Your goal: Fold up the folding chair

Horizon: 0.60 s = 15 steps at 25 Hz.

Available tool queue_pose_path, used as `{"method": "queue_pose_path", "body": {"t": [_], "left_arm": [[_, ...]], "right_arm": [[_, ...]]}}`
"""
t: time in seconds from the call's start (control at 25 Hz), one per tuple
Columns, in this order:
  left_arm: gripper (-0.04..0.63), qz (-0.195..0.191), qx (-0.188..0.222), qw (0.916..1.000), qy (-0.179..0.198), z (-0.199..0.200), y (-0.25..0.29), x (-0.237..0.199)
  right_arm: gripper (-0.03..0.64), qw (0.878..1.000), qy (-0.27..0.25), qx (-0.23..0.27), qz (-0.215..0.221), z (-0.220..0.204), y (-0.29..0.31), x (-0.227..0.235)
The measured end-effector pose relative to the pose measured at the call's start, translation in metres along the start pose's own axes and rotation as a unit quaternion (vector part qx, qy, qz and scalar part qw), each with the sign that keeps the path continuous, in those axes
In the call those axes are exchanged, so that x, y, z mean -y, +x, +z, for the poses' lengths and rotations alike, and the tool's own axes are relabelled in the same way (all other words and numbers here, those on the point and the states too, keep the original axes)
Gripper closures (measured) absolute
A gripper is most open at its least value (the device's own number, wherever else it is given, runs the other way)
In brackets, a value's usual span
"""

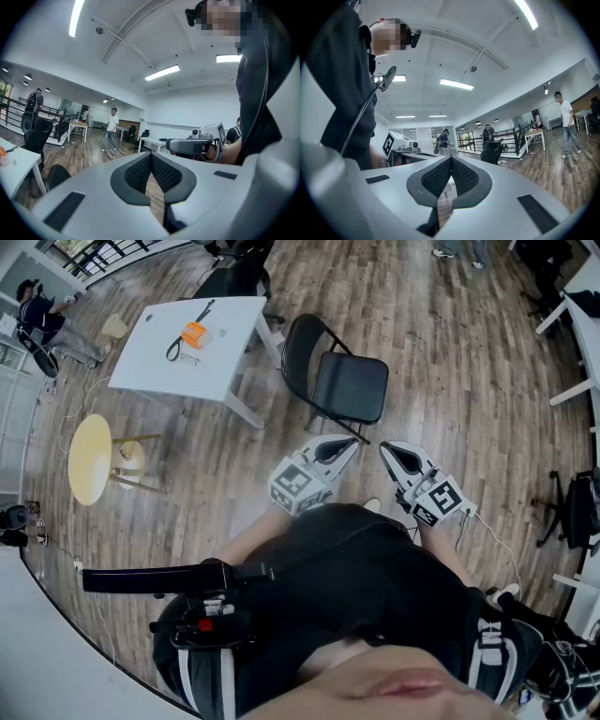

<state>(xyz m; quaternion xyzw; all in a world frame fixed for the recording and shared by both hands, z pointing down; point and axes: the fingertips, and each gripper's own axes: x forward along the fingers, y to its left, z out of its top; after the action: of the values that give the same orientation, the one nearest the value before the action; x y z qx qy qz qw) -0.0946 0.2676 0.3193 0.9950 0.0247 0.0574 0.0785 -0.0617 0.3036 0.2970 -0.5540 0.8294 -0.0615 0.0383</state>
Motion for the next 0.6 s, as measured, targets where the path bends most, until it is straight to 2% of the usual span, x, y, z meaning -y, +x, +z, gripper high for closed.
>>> {"method": "queue_pose_path", "body": {"t": [0.32,0.52,0.6], "left_arm": [[0.591,0.0,-0.005,0.9999,-0.012,-0.0044,-0.0025,-0.002],[0.591,-0.006,-0.001,0.9998,-0.017,-0.0032,-0.0019,-0.0011],[0.591,-0.008,0.001,0.9999,-0.015,-0.0024,-0.0009,0.0001]], "right_arm": [[0.607,1.0,-0.002,-0.003,0.0,-0.0009,0.003,-0.0014],[0.607,0.999,0.034,0.019,0.019,0.0018,-0.0012,-0.0018],[0.607,0.999,0.03,0.015,0.019,-0.0014,-0.0027,-0.0002]]}}
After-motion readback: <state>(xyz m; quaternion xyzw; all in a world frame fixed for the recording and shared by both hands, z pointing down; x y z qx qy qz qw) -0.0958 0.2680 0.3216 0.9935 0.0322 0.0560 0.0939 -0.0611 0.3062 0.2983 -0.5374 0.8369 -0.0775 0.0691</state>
